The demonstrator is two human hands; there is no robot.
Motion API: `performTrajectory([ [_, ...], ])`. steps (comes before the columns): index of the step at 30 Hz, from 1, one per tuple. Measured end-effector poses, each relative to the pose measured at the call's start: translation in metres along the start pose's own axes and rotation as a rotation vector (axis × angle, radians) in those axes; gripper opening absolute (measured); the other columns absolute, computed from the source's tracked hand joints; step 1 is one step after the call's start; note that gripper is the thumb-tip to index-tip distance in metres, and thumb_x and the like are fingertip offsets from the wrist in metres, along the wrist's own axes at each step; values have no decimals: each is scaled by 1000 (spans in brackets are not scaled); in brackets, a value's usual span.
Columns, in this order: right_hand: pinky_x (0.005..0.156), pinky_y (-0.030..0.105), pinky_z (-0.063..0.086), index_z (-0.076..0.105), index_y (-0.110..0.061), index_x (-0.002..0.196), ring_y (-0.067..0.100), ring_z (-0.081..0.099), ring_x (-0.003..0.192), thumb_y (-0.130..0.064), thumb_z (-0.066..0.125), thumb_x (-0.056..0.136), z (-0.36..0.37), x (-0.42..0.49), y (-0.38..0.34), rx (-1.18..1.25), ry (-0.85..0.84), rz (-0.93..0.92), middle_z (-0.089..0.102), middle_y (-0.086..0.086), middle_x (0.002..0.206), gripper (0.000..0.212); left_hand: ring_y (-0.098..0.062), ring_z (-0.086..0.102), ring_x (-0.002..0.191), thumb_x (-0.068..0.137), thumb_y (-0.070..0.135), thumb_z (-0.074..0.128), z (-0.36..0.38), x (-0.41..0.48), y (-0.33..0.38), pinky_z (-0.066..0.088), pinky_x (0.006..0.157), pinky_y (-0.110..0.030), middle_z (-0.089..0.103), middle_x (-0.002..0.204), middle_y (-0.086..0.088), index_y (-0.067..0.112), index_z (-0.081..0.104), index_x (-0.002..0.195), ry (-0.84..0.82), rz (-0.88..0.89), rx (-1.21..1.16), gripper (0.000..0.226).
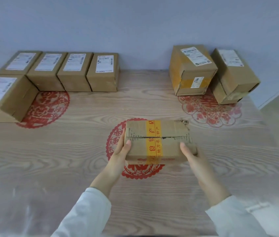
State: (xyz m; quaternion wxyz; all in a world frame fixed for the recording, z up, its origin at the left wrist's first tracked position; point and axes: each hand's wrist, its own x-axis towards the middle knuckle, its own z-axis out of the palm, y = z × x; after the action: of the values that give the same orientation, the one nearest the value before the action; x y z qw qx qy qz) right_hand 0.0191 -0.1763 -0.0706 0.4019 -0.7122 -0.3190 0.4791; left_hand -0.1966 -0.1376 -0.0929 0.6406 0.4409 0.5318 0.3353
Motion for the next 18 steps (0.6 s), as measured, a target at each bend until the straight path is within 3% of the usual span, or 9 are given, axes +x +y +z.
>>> performTrajectory([
  [3, 93, 29, 37, 41, -14, 140, 16, 49, 119, -45, 53, 91, -1, -4, -8, -124, -19, 46, 54, -4, 125, 59, -4, 37, 128, 101, 33, 39, 4, -8, 15, 30, 101, -24, 40, 142, 14, 38, 19, 150, 19, -74, -37, 53],
  [6, 116, 41, 20, 9, -13, 152, 23, 15, 146, -49, 56, 89, -3, -6, -12, -304, 28, 83, 17, 7, 159, 86, -7, 35, 130, 102, 21, 40, 7, -12, 28, 29, 103, -23, 36, 147, 10, 31, 19, 150, 64, -104, -64, 54],
  [8, 120, 43, 6, 2, -11, 152, 23, -4, 147, -45, 55, 91, -3, -8, -19, -456, 84, -7, -1, 8, 160, 88, -6, 30, 133, 102, 21, 41, 9, -13, 33, 24, 104, -22, 33, 143, 14, 28, 13, 152, 80, -112, -49, 57],
  [11, 118, 36, -10, -1, -6, 151, 21, -16, 145, -45, 45, 96, 1, -9, -28, -717, 93, -246, -8, 11, 159, 82, -6, 24, 137, 100, 30, 43, 14, -14, 36, 20, 109, -24, 27, 152, 9, 27, 6, 152, 91, -88, 34, 64],
  [14, 113, 30, -18, -6, -8, 151, 15, -26, 139, -48, 33, 98, 10, -5, -31, -928, 47, -419, -17, 5, 157, 77, -12, 23, 142, 99, 35, 44, 19, -8, 37, 21, 111, -28, 24, 156, 6, 27, 6, 153, 163, -85, 64, 66],
  [18, 110, 27, -23, -7, -11, 150, 15, -29, 138, -52, 17, 96, 19, 12, -36, -1057, -39, -552, -20, 2, 155, 72, -8, 7, 147, 100, 32, 44, 24, 4, 35, 11, 118, -31, 9, 160, 6, 29, 11, 152, 247, 24, 251, 63],
])
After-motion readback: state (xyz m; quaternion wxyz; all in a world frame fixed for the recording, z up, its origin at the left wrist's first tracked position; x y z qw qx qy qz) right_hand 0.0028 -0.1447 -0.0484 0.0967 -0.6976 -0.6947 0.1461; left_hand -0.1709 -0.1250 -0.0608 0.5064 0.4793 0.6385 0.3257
